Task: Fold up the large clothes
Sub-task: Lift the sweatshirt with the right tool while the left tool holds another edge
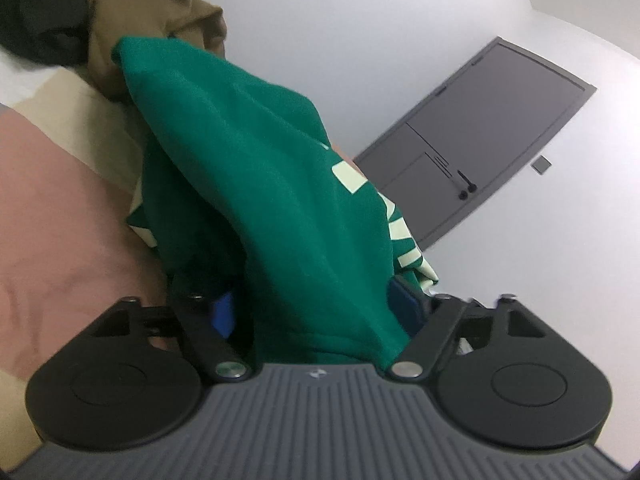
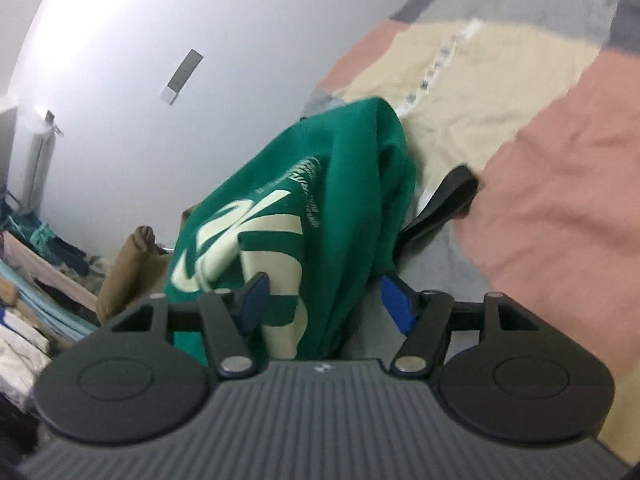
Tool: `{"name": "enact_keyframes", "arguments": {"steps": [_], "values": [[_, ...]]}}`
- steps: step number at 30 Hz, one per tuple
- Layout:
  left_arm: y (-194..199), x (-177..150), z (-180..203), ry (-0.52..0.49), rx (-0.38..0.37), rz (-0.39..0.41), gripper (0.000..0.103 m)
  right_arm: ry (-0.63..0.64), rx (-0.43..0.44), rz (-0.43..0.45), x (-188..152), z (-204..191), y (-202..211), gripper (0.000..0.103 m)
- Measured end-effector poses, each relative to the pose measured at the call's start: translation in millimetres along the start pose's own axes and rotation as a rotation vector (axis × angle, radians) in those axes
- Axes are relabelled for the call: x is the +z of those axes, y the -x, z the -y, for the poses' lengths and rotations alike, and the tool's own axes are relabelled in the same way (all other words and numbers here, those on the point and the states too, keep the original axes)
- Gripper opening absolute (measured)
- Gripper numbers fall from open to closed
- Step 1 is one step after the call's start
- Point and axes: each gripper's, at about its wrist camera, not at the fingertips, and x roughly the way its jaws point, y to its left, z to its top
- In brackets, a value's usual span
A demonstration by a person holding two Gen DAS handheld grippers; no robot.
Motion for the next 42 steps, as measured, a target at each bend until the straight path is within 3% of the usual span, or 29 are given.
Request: {"name": "enact_keyframes", "arguments": {"steps": [3,7,8,11,14,25,31,34,37,39,42], "values": [[-10,0,-11,0.045,-0.06,-0.003,0.066,-0.011,0.033,-0.036,3,7,-28,0.062],[-20,1,-18,0.072,-0.089,-0.017,0.05,-0.076,0.071,-0.073,-4,24,-59,0.044],[-23,2,-19,0.067,-0.088,-0.022,0.045,-0.087,0.108,-0.08,-6,24,-65,0.033],[-28,1,-18,-0.021,-0.021,-0.015,0.023,-0.001,0.117,-0.076,-7,8,-65,0.017],[-24,3,-17,-0.021,-0.034,0.003,0.012,0.138,0.111,-0.018,0,-22,-48,0.011],[47,13,27,-0.103,-0.123,0.195,0.009,0.297,0.179,0.271,34,-80,65,0.007],[121,18,55,-0.117,-0.25,0.27,0.009,0.267,0.193,0.404,59,-66,119,0.007],[145,11,69,-0.134,-0.324,0.263,0.009,0.26,0.215,0.474,66,-59,148,0.007],[150,2,88,-0.199,-0.343,0.229,0.009,0.299,0.207,0.539,71,-59,170,0.007],[142,-3,93,-0.206,-0.334,0.199,0.01,0.307,0.178,0.559,74,-59,171,0.007],[119,-8,89,-0.182,-0.275,0.159,0.01,0.301,0.098,0.522,80,-47,155,0.007]]}}
